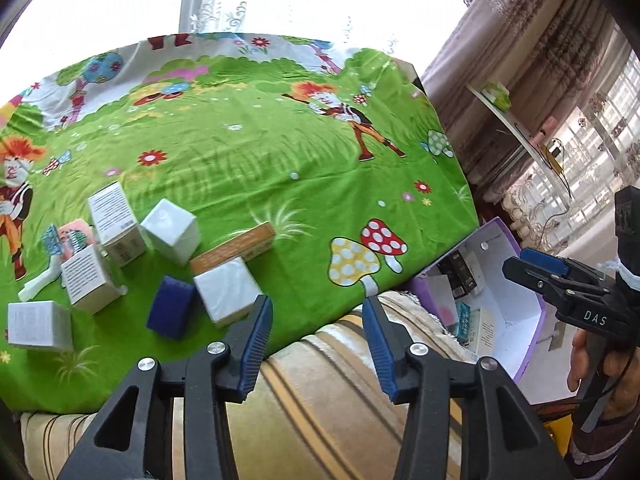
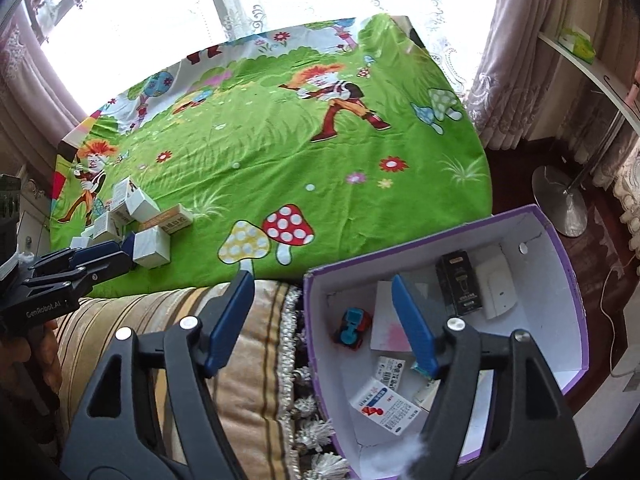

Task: Organize rigid objects
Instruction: 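Move both open tools back to the pile of boxes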

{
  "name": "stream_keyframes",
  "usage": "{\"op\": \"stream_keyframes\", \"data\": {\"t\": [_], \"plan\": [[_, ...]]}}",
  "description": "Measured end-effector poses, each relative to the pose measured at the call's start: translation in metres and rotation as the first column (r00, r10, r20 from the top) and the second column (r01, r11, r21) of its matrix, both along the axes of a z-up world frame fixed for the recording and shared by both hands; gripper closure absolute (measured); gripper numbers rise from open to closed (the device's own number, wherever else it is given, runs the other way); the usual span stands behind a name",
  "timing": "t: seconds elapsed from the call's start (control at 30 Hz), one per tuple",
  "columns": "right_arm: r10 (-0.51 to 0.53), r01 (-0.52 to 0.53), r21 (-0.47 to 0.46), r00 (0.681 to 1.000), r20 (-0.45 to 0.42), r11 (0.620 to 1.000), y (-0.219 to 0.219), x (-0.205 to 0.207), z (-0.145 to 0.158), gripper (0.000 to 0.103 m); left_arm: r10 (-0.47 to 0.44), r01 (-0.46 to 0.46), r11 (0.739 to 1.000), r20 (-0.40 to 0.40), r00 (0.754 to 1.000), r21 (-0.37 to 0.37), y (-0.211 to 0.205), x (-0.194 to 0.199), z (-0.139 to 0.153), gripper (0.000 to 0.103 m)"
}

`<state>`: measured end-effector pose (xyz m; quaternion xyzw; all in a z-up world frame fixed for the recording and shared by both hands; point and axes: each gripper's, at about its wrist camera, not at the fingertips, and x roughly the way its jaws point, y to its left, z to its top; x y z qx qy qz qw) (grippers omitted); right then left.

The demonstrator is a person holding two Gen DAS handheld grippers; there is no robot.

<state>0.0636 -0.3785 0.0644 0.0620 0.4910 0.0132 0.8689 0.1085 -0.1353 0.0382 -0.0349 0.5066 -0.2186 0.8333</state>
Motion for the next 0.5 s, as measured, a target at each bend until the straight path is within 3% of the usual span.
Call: {"op": "stream_keyframes", "data": {"t": [0.3,0.5], "plan": [[0.105,-0.105,-0.021,0.994,-0.010,0.994,0.064,0.020,0.001,0.027,0.173,-0.173,0.985,0.008,0.985,-0.017,0.093,0.004,0.001,0.041],[0.178,-0.179,-0.034,0.984,-0.018,0.983,0.104,0.033,0.000,0.026,0.283,-0.283,0.959,0.020,0.959,-0.012,0.148,0.008,0.001,0.022]]}}
